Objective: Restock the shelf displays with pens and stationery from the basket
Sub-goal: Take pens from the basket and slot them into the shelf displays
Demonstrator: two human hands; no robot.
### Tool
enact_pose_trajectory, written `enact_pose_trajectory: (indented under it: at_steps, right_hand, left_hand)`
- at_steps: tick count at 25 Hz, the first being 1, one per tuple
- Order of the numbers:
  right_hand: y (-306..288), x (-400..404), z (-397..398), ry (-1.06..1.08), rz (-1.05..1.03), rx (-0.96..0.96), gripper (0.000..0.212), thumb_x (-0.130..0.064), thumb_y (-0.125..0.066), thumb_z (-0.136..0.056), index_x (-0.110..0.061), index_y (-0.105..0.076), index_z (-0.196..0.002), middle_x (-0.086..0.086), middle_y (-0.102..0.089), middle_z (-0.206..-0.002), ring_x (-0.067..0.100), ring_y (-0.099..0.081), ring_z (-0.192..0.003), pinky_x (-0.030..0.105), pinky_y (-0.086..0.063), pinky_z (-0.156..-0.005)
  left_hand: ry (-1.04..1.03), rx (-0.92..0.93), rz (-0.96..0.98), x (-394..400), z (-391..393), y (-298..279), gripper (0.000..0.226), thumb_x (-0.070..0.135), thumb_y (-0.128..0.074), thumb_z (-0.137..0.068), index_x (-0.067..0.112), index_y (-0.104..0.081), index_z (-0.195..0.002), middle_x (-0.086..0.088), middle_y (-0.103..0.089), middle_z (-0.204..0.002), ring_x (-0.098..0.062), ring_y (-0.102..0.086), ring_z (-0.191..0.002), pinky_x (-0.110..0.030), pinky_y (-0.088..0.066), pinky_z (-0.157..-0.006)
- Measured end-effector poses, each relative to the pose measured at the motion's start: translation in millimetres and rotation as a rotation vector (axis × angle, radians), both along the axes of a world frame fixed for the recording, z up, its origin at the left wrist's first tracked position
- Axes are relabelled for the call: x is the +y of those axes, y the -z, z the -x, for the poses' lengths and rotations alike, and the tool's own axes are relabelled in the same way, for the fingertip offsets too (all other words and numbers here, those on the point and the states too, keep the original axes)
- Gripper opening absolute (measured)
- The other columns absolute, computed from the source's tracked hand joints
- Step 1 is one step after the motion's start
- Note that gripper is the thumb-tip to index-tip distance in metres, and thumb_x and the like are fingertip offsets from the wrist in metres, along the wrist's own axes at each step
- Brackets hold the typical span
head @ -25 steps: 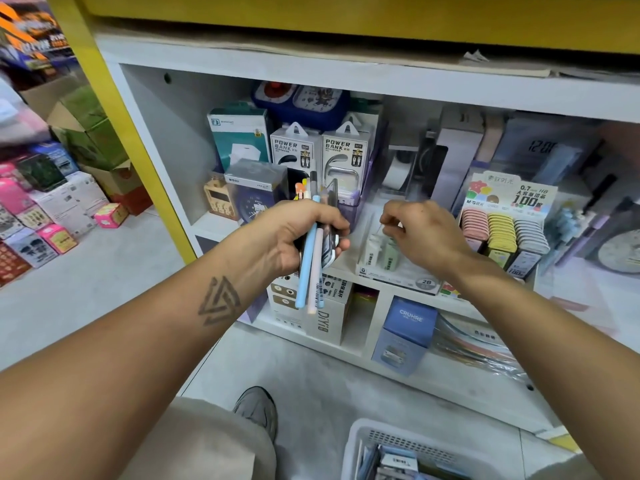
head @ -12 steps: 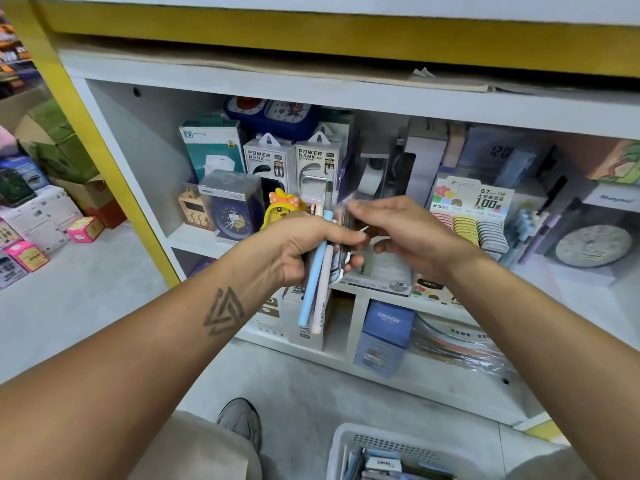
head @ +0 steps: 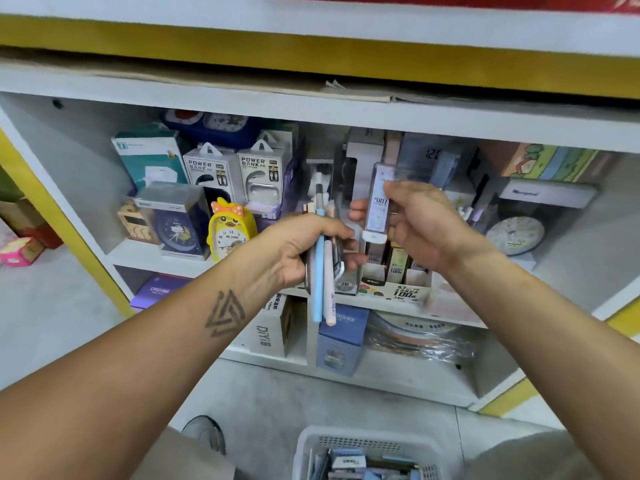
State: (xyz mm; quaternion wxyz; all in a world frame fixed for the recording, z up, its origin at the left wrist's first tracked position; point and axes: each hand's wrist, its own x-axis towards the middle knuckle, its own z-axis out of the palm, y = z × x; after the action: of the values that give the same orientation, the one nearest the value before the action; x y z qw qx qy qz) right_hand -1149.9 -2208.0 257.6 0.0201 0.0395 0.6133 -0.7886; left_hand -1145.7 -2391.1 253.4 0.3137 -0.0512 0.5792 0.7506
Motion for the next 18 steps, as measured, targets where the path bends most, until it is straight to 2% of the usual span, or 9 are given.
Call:
enact_pose_trajectory:
  at_steps: [2, 5, 7, 8, 10, 11, 12, 15, 18]
  right_hand:
    - [-9, 20, -9, 0.013, -0.107, 0.015, 0.026, -0.028, -0.048, -0.106, -0.010, -0.059, -0.122, 0.016, -0.075, -0.085, 0.031, -0.074, -0.074, 0.040, -0.061, -0.066]
    - [-12, 47, -22, -0.029, -0.425, -0.002, 0.027, -0.043, -0.060, -0.098, -0.022, -0.074, -0.106, 0.006, -0.063, -0.071, 0.015, -0.054, -0.053, 0.026, -0.042, -0.050]
    - [-13, 61, -27, -0.064, -0.607, -0.067, 0.025, -0.047, -0.067, -0.092, -0.028, -0.078, -0.104, 0.003, -0.064, -0.080, 0.009, -0.050, -0.057, 0.024, -0.036, -0.053]
    - [-12, 66, -29, -0.092, -0.638, -0.100, 0.019, -0.040, -0.071, -0.091, -0.030, -0.079, -0.104, -0.001, -0.067, -0.086, 0.009, -0.053, -0.064, 0.023, -0.038, -0.057]
    - [-11, 79, -34, -0.145, -0.634, -0.110, 0.023, -0.015, -0.071, -0.091, -0.030, -0.079, -0.107, -0.006, -0.074, -0.105, 0.012, -0.065, -0.090, 0.025, -0.048, -0.077]
    - [-11, 85, -37, -0.143, -0.630, -0.085, 0.031, -0.003, -0.069, -0.090, -0.026, -0.079, -0.108, -0.003, -0.074, -0.112, 0.015, -0.067, -0.103, 0.028, -0.050, -0.088]
    - [-12, 90, -40, -0.125, -0.639, -0.043, 0.033, 0.003, -0.070, -0.087, -0.022, -0.078, -0.109, 0.002, -0.075, -0.111, 0.018, -0.068, -0.105, 0.030, -0.051, -0.091]
    - [-16, 101, -48, -0.016, -0.834, 0.102, 0.030, -0.005, -0.083, -0.078, -0.023, -0.073, -0.100, 0.007, -0.075, -0.092, 0.022, -0.069, -0.085, 0.040, -0.055, -0.083]
    - [-17, 103, -47, 0.086, -1.154, 0.164, 0.025, -0.023, -0.087, -0.076, -0.029, -0.069, -0.092, -0.004, -0.069, -0.088, 0.018, -0.064, -0.085, 0.031, -0.052, -0.070]
  left_hand:
    - [-0.013, -0.008, 0.030, 11, 0, 1, 0.005, -0.003, -0.062, -0.087, -0.001, -0.064, -0.082, -0.016, -0.071, -0.072, -0.032, -0.074, -0.068, -0.035, -0.060, -0.061]
    - [-0.020, -0.006, 0.051, 24, 1, 2, 0.006, -0.003, -0.062, -0.086, 0.000, -0.064, -0.081, -0.015, -0.070, -0.070, -0.028, -0.073, -0.063, -0.032, -0.059, -0.056]
    - [-0.028, -0.004, 0.062, 30, 2, 3, 0.004, -0.003, -0.063, -0.086, -0.001, -0.064, -0.083, -0.015, -0.071, -0.069, -0.027, -0.072, -0.060, -0.031, -0.059, -0.052]
    - [-0.033, 0.000, 0.067, 32, 2, 4, 0.003, -0.003, -0.063, -0.086, -0.002, -0.065, -0.084, -0.015, -0.071, -0.068, -0.027, -0.072, -0.059, -0.030, -0.058, -0.050]
    - [-0.038, 0.005, 0.071, 38, 2, 5, 0.003, -0.004, -0.063, -0.085, -0.003, -0.066, -0.086, -0.016, -0.071, -0.068, -0.026, -0.072, -0.058, -0.029, -0.056, -0.048]
    - [-0.038, 0.003, 0.071, 41, 2, 6, 0.004, -0.004, -0.063, -0.085, -0.003, -0.066, -0.087, -0.016, -0.071, -0.069, -0.027, -0.072, -0.058, -0.029, -0.056, -0.047]
    - [-0.033, -0.001, 0.072, 44, 0, 7, 0.005, -0.004, -0.064, -0.085, -0.003, -0.067, -0.089, -0.016, -0.071, -0.070, -0.026, -0.072, -0.058, -0.029, -0.056, -0.047]
    - [-0.011, -0.005, 0.073, 51, -2, 8, 0.010, -0.003, -0.065, -0.085, -0.003, -0.067, -0.095, -0.015, -0.070, -0.074, -0.025, -0.071, -0.058, -0.029, -0.055, -0.045]
    - [-0.009, -0.006, 0.079, 57, -4, 9, 0.010, -0.004, -0.065, -0.084, -0.002, -0.066, -0.094, -0.015, -0.069, -0.074, -0.025, -0.071, -0.057, -0.027, -0.054, -0.045]
